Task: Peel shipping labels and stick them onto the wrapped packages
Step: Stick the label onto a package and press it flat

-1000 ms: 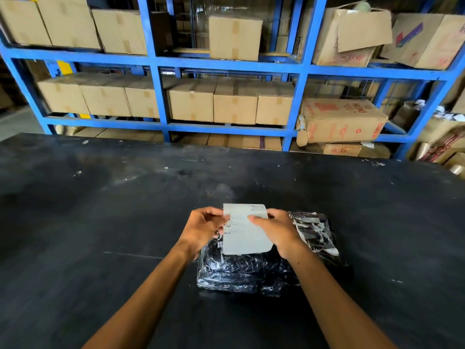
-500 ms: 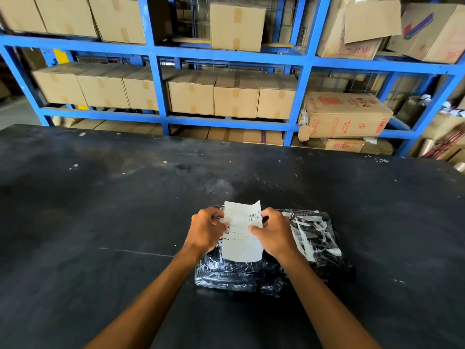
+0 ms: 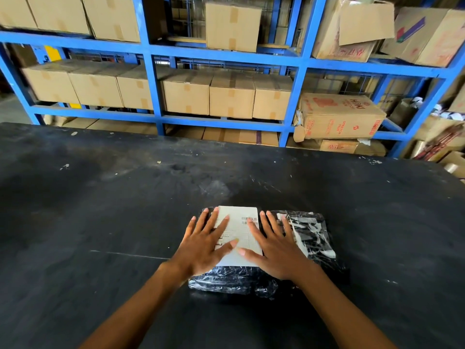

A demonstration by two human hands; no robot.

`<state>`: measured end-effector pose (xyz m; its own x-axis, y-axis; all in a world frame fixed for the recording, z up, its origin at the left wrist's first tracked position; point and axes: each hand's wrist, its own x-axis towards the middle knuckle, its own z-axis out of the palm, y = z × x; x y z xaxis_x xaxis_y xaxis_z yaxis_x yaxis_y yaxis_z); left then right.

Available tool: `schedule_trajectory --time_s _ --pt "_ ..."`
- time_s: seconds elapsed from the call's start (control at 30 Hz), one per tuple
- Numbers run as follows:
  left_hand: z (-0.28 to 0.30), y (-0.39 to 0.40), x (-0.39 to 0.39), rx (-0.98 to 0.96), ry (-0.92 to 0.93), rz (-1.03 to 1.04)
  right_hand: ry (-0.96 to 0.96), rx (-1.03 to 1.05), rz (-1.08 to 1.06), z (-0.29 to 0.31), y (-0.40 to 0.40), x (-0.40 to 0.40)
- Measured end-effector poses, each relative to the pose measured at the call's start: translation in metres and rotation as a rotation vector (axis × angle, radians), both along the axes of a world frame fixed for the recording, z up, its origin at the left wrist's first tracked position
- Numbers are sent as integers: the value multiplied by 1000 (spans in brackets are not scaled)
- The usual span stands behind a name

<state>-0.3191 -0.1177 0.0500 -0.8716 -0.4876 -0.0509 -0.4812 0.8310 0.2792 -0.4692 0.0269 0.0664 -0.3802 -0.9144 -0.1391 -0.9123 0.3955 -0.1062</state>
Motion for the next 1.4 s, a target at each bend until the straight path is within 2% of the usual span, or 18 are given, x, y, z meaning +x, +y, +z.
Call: schedule_trajectory --time_s 0.1,0.17,0.3,0.37,0.53,0.67,0.77,0.93,1.1,1.27,1.4 --pt "-3 -1 3 67 41 79 18 38 -2 6 1 -6" --pt "-13 0 6 189 130 142 -14 20 -7 6 0 -3" --pt "-18 8 8 625 492 217 -279 -126 -81 7 -2 14" --pt "-12 12 10 786 573 226 -426 -227 -130 10 1 20" --pt "-3 9 19 858 611 292 -736 -540 -155 25 -10 52" --pt "12 15 34 1022 756 363 -843 -662 -185 37 -6 77" --pt "21 36 59 1051 825 331 -912 -720 -191 39 24 96" --pt "21 75 96 1028 738 185 -975 -676 -266 33 89 114" --pt "-19 128 118 1023 611 78 -986 -630 -442 -4 153 137" --pt "-67 179 140 989 497 63 -1018 -601 -568 -47 202 152" --pt "-83 205 153 1043 432 25 -1034 -553 -633 -70 227 164"
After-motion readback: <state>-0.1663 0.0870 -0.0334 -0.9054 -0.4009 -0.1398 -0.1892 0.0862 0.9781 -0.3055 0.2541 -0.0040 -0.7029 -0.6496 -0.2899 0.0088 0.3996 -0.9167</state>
